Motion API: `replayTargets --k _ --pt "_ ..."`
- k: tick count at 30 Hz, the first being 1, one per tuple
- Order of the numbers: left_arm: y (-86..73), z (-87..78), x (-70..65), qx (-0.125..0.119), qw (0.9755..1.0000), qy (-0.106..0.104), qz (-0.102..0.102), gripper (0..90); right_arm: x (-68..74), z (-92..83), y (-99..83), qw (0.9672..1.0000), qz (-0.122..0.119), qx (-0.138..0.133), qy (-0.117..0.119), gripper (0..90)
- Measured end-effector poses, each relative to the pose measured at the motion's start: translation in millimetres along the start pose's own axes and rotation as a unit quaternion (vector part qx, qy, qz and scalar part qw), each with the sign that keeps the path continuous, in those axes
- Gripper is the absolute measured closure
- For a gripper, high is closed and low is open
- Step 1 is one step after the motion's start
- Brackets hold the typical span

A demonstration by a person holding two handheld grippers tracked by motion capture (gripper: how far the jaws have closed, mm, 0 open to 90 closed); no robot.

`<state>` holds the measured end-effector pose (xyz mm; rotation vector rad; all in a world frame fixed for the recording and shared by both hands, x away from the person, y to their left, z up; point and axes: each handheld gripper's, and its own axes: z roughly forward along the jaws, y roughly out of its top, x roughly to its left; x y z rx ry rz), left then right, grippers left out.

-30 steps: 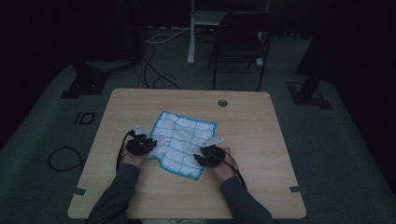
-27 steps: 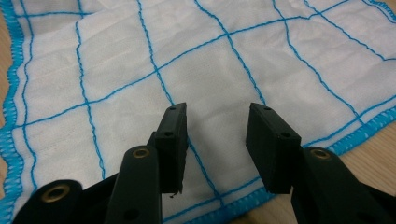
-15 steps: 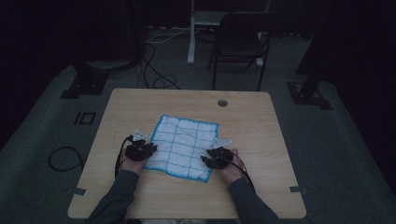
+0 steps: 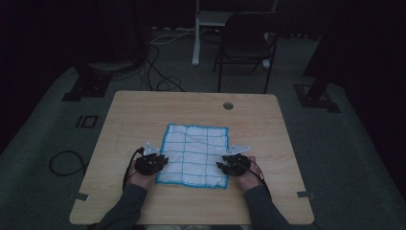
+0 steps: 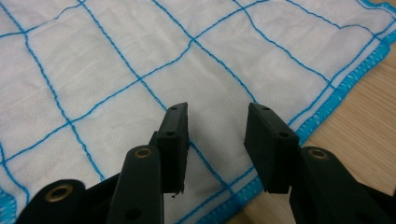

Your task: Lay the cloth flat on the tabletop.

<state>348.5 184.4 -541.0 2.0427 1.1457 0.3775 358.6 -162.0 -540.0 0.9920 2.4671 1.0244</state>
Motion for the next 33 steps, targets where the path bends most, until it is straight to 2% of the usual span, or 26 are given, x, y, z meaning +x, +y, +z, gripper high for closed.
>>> replayTargets --k 10,13,18,23,33 --pt "-5.3 -3.6 -16.8 0.003 0.9999 -0.01 0.013 70.4 -4.6 -11.9 -15.7 0.9998 0.01 -0.014 -0.007 59.3" --pt "-5.1 -4.3 -17.9 0.0 0.9998 -0.002 0.017 67.0 -4.2 -12.4 -17.0 0.9997 0.014 -0.017 -0.007 59.2" --pt "-5.4 -11.5 -13.3 -0.023 0.9997 0.004 0.005 63.5 -3.5 -12.6 -18.9 0.9994 0.023 -0.024 -0.009 58.8" --pt "-4.9 -14.3 -10.8 -0.036 0.9992 0.017 -0.006 60.9 -1.9 -12.4 -18.9 0.9994 0.021 -0.024 -0.014 58.6" --pt "-4.1 -14.0 -10.3 -0.04 0.9985 0.025 -0.028 58.6 -1.7 -12.3 -19.2 0.9993 0.021 -0.026 -0.015 58.2"
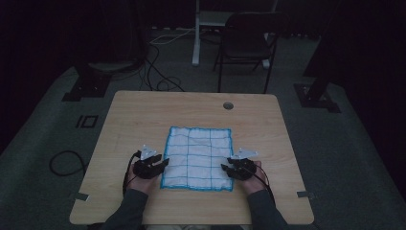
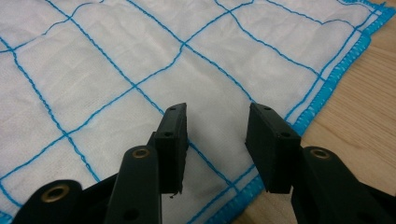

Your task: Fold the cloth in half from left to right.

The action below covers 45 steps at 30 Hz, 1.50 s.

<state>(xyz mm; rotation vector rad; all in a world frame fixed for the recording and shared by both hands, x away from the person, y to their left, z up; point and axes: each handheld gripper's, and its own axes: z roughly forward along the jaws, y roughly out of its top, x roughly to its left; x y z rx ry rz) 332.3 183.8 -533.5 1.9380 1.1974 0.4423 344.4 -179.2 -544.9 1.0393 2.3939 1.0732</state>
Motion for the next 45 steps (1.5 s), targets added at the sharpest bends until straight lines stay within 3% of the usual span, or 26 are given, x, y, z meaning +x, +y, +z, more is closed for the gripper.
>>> replayTargets --k 13,24,32,34,39,41,45 --pt "9.5 16.6 3.7 0.023 0.9991 0.029 -0.022 53.0 1.1 0.0 -0.8 1.0 0.003 -0.003 -0.003 57.8" --pt "12.8 25.4 5.1 0.036 0.9982 0.032 -0.034 53.0 1.8 0.1 -0.8 1.0 0.002 -0.003 -0.005 57.7" --pt "15.6 31.6 -0.2 0.03 0.9983 0.026 -0.042 53.7 4.2 -0.4 -0.8 0.9999 -0.002 -0.001 -0.013 57.5" --pt "15.9 32.5 -2.7 0.03 0.9981 0.034 -0.042 53.8 4.4 -0.4 -0.7 0.9999 -0.001 -0.001 -0.014 57.5" --pt "16.4 33.9 -6.9 0.028 0.9967 0.057 -0.05 62.3 4.3 -0.8 -0.9 1.0 0.004 0.0 -0.009 56.2" --pt "15.8 33.8 -6.8 0.025 0.9963 0.055 -0.061 67.6 4.1 -1.2 -1.2 1.0 0.004 0.0 -0.006 55.8" --pt "15.4 34.2 -8.9 0.028 0.9971 0.04 -0.058 75.6 4.8 -1.3 -1.0 1.0 0.004 0.001 -0.006 55.7"
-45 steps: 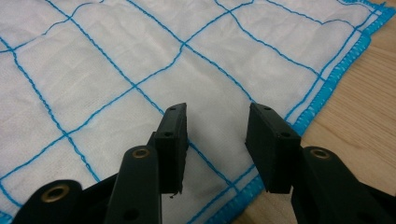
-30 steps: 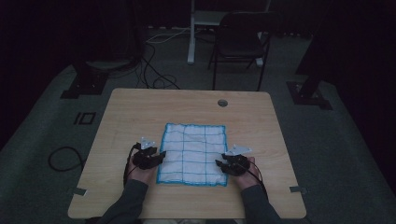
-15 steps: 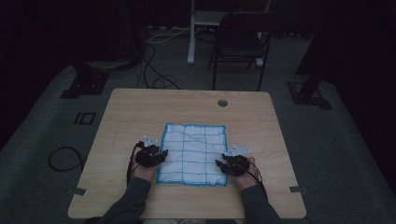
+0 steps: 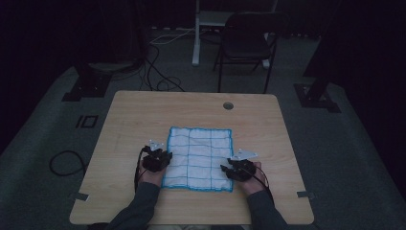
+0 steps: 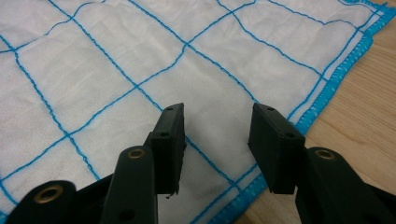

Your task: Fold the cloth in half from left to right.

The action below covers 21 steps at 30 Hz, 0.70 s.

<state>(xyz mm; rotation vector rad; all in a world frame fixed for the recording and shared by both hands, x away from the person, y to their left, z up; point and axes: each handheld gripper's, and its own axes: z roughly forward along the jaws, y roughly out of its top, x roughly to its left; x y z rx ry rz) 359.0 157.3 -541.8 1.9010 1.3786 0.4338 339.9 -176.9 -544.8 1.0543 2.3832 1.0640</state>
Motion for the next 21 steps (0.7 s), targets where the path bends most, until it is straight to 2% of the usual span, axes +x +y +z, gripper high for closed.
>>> replayTargets --k 2,5,8,9,14,16,21 --pt "-0.3 -0.1 -0.4 0.002 1.0 0.0 0.003 79.4 0.0 0.0 0.0 1.0 0.0 0.0 0.0 55.3" --pt "-0.1 -0.4 3.0 0.004 0.9999 -0.011 -0.004 84.8 -0.1 -0.5 -0.1 1.0 0.003 -0.001 0.003 54.4" --pt "0.0 -1.7 8.1 0.007 0.9997 -0.019 -0.01 86.1 -4.4 -3.7 -0.8 0.9992 0.025 -0.015 0.026 54.9" --pt "-0.4 -2.5 10.0 0.007 0.9997 -0.02 -0.012 86.2 -6.1 -5.4 -1.2 0.999 0.031 -0.019 0.027 55.0" --pt "-2.9 -8.6 20.4 0.009 0.9997 -0.016 -0.015 86.6 -11.2 -10.7 -2.8 0.999 0.034 -0.026 0.012 55.3" --pt "-3.9 -10.7 26.1 0.01 0.9996 -0.022 -0.017 86.5 -11.3 -10.8 -2.7 0.999 0.034 -0.025 0.011 55.8" --pt "-5.6 -15.5 37.3 0.011 0.9996 -0.021 -0.014 86.6 -8.6 -9.6 -2.3 0.9995 0.026 -0.019 0.008 55.7"
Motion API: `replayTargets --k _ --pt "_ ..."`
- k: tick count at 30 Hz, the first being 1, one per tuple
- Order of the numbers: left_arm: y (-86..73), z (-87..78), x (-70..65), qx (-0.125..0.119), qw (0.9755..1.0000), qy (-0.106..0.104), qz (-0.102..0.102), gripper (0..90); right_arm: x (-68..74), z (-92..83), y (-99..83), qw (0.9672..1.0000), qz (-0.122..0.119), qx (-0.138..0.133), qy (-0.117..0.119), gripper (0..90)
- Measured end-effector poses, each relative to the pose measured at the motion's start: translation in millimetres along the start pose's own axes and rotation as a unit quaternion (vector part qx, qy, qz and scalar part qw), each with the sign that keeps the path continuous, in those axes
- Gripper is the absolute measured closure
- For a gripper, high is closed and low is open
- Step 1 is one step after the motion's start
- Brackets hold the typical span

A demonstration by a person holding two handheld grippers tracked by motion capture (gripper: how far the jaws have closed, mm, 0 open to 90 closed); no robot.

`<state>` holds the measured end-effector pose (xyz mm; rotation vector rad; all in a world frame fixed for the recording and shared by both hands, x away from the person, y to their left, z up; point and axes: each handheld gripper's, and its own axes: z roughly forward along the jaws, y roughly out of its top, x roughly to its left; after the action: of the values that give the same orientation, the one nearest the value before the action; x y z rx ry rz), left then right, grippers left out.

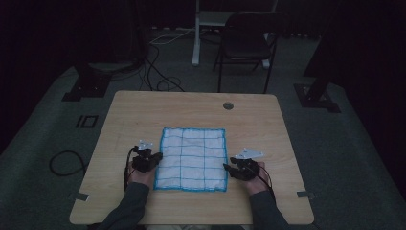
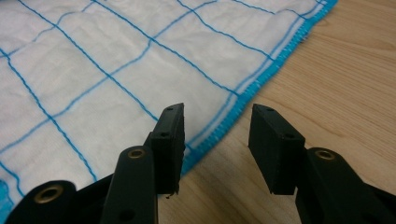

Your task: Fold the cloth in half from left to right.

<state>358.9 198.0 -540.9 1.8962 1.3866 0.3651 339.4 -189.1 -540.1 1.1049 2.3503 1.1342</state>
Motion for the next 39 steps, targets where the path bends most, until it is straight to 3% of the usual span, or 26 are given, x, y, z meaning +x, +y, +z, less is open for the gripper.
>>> replayTargets --k 3,7,14,21,39 --pt "-0.2 -2.9 5.6 0.002 1.0 0.005 0.002 86.6 -0.5 -0.4 -0.6 1.0 0.0 0.0 -0.001 55.7" --pt "-0.2 -6.3 11.2 0.003 0.9996 0.027 0.006 86.9 -1.4 -0.9 -0.9 1.0 0.003 0.0 -0.001 56.0" --pt "1.2 -7.5 14.3 0.004 0.9996 0.028 -0.01 87.3 -1.4 -0.9 -1.0 1.0 0.004 0.001 -0.003 56.4" --pt "6.6 -15.9 12.2 -0.017 0.9997 0.01 -0.017 87.5 -1.1 0.0 -1.4 1.0 0.002 0.004 -0.004 56.3" --pt "29.6 -29.5 -12.7 -0.05 0.998 -0.039 0.003 87.6 -0.2 1.6 -1.8 1.0 0.0 0.008 -0.002 56.2"
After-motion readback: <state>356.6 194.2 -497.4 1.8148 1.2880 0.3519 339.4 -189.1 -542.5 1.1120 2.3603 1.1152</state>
